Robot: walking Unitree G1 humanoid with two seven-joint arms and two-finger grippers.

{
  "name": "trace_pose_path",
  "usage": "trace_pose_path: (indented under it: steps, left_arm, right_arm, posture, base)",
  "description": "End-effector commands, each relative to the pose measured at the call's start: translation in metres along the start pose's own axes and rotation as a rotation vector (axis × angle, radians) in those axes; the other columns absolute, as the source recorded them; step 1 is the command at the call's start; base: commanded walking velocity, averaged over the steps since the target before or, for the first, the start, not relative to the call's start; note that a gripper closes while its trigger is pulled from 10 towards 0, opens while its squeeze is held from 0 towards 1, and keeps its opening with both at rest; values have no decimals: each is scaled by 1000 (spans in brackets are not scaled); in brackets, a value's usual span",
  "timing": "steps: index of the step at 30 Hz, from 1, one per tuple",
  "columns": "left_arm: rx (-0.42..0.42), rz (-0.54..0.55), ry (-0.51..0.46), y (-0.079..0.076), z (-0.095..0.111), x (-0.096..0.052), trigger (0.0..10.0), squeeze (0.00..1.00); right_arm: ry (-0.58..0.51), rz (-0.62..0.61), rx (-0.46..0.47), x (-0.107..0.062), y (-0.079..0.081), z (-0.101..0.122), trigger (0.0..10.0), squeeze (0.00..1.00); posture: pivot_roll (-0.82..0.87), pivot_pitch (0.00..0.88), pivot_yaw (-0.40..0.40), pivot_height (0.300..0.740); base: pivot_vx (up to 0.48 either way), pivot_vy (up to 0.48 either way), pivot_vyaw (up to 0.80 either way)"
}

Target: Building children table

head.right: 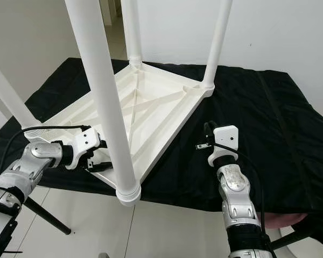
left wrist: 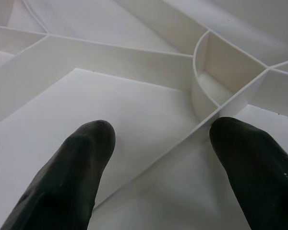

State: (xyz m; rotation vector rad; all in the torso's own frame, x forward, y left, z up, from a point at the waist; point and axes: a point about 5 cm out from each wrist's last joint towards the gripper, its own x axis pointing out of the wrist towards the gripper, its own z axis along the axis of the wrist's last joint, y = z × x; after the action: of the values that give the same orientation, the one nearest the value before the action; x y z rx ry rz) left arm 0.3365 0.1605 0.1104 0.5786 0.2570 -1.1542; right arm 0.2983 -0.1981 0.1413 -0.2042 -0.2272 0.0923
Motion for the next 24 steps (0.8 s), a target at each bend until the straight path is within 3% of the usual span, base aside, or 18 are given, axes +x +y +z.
trace_pose_path:
  steps: [1,3,4,6,7,8,10,11,17,18,19,24]
  left_arm:
    - [-44,-160,102,-21,-22,2,5255,0]
    - [-50,-183,111,-23,-25,2,5412,0]
    - [-47,-202,114,-26,-26,2,6353,0]
    - [-45,-219,116,-29,-28,3,6235,0]
    - [-46,-248,118,-34,-30,5,7529,0]
    - [-47,-275,118,-38,-31,6,6784,0]
    - [-47,-275,118,-38,-31,6,6784,0]
    - [-47,-309,118,-43,-33,8,4549,0]
    - [-45,-365,112,-52,-35,10,3961,0]
    - [-57,-392,101,-56,-35,12,941,0]
    - [-73,-412,86,-59,-35,13,0,0]
    - [-97,-441,66,-64,-35,14,0,0]
  right_arm:
    - [13,-1,-4,-2,-2,-1,10000,0]
    - [14,-2,-7,-3,-3,-1,10000,0]
    - [15,-2,-9,-4,-4,-1,10000,0]
    - [17,-3,-10,-4,-4,-1,10000,0]
    - [19,0,-10,-4,-3,-2,10000,0]
    - [21,2,-11,-5,-3,-2,10000,0]
    - [21,2,-11,-5,-3,-2,10000,0]
    - [22,4,-12,-5,-2,-2,10000,0]
    - [23,7,-12,-5,-1,-2,10000,0]
    - [24,6,-13,-5,-1,-2,10000,0]
    - [25,4,-14,-6,-2,-3,10000,0]
    - [27,0,-15,-6,-1,-3,10000,0]
  posture:
    - [-152,0,59,740]
    - [-153,0,58,740]
    - [-153,0,59,740]
    - [-156,0,62,740]
    - [-157,0,63,740]
    - [-156,0,62,740]
    - [-156,0,62,740]
    - [-158,0,64,740]
    - [-158,0,66,740]
    - [-161,0,72,740]
    - [-163,0,74,740]
    - [-163,0,76,740]
  base:
    - [0,0,0]
    - [0,0,0]
    - [0,0,0]
    - [0,0,0]
    - [0,0,0]
    - [0,0,0]
    - [0,0,0]
    - [0,0,0]
    - [0,0,0]
    - [0,0,0]
    - [0,0,0]
    - [0,0,0]
